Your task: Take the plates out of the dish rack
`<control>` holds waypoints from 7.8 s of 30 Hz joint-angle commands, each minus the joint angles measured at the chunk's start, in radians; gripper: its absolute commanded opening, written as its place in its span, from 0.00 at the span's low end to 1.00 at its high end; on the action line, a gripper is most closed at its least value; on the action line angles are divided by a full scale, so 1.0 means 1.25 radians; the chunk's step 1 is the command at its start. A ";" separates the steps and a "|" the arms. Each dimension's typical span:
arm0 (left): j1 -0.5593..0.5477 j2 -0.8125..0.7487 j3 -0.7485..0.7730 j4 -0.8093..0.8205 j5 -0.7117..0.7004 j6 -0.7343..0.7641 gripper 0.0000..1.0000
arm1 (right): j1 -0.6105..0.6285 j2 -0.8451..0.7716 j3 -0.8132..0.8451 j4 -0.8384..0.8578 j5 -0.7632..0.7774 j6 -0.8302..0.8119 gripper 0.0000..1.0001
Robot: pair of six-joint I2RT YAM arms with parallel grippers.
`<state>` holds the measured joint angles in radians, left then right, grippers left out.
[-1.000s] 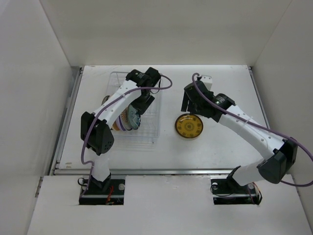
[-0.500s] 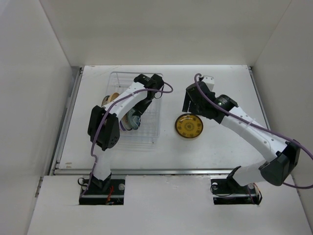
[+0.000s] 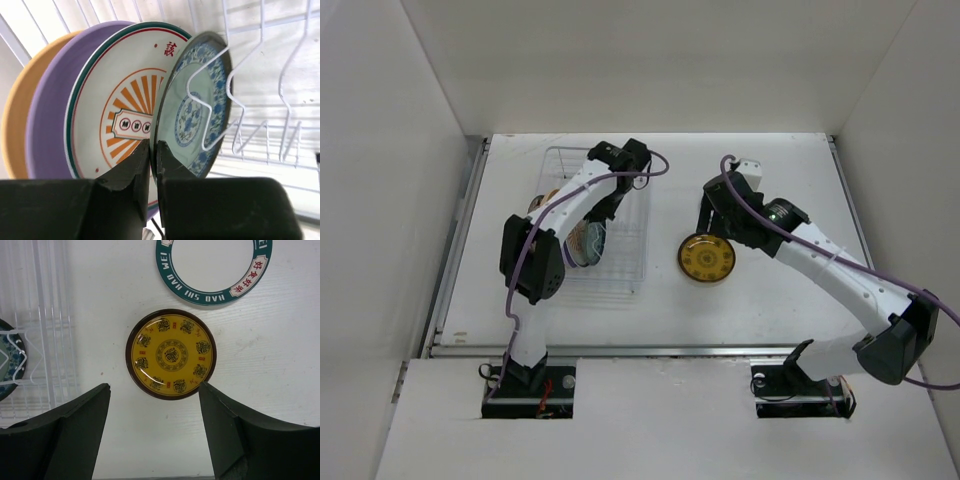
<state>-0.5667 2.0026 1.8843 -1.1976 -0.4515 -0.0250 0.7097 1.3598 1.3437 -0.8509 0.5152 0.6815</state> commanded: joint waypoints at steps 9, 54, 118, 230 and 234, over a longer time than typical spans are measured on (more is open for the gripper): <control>0.001 -0.097 0.290 -0.138 0.062 0.000 0.00 | 0.002 -0.014 0.010 0.129 -0.204 -0.141 0.77; 0.079 -0.201 0.208 -0.054 0.216 0.004 1.00 | -0.278 -0.122 -0.259 0.404 -0.507 -0.015 0.00; -0.139 -0.187 -0.036 0.023 -0.137 0.105 0.83 | -0.305 0.068 -0.387 0.340 -0.418 -0.089 0.54; 0.069 -0.095 0.281 -0.046 0.004 0.030 1.00 | -0.424 0.067 -0.190 0.505 -0.579 0.052 0.00; 0.069 -0.088 0.228 -0.087 -0.060 0.038 0.96 | -0.470 0.047 -0.247 0.475 -0.477 0.090 0.00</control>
<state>-0.4797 1.8862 2.1952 -1.2354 -0.3767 0.0212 0.1417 1.4647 1.0451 -0.2127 -0.2279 0.7345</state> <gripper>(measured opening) 0.970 0.079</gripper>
